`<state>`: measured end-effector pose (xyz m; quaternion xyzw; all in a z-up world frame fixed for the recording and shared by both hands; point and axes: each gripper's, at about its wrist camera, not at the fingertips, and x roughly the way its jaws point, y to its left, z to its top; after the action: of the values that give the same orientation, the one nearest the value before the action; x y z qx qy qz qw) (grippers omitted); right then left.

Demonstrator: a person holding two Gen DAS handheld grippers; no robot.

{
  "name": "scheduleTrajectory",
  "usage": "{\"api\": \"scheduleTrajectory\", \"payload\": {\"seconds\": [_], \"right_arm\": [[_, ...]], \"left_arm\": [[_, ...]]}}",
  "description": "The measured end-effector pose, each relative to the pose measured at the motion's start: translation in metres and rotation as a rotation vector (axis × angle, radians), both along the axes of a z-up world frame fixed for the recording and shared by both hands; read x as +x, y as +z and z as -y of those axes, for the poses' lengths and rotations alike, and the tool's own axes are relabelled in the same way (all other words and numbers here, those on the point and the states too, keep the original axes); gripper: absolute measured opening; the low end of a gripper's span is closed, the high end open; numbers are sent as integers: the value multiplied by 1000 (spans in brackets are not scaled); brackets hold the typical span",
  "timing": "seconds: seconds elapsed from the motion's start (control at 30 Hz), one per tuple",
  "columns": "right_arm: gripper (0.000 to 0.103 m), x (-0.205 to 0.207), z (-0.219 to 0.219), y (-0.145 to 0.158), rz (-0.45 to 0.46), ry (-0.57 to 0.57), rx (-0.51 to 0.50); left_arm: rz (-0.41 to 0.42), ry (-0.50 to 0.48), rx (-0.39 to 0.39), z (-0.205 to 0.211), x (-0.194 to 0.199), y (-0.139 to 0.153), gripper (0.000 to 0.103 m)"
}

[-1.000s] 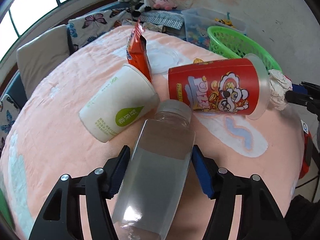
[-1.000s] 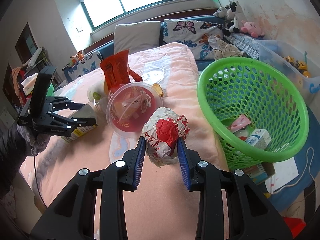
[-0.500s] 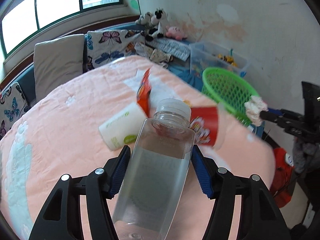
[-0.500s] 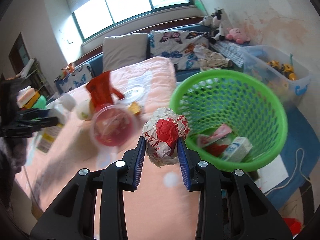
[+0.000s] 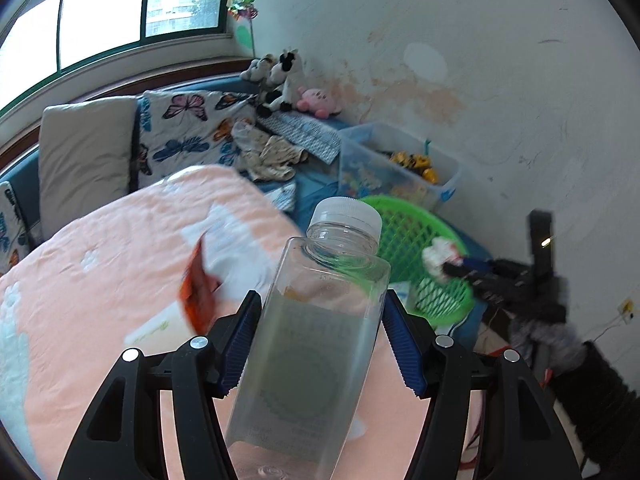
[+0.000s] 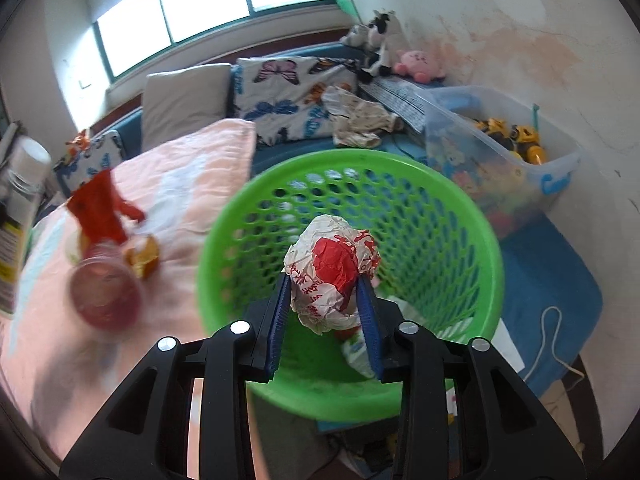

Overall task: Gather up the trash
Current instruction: 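Drop the paper ball into the basket with the right tool while the left tool grasps the clear bottle, then lower the clear bottle into the basket and open the left tool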

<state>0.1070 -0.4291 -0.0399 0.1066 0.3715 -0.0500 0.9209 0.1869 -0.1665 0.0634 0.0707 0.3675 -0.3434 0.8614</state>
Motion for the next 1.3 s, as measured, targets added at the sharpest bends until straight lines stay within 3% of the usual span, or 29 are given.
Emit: {"api": "scheduleTrajectory", "payload": {"seconds": [0.13,0.23,0.5,0.87,1.3], "right_arm": [[41,5,14,-9,-10,-27,21],[50,5,22,-11,-2,-44,43],[50,-17,32,-6,40,-66,57],[51,-57,37,0,95,-100,71],[51,-77,46,-4,107,-135,89]], "left_arm": [[-5,-17,-24,26,6,7,60],[-18,-27,-44,47,14,8,60],[-47,-56,-70,101,28,-2,60],[-100,-57,-52,166,47,-40,60],[-120,-30,-146,199,51,-54,60]]}}
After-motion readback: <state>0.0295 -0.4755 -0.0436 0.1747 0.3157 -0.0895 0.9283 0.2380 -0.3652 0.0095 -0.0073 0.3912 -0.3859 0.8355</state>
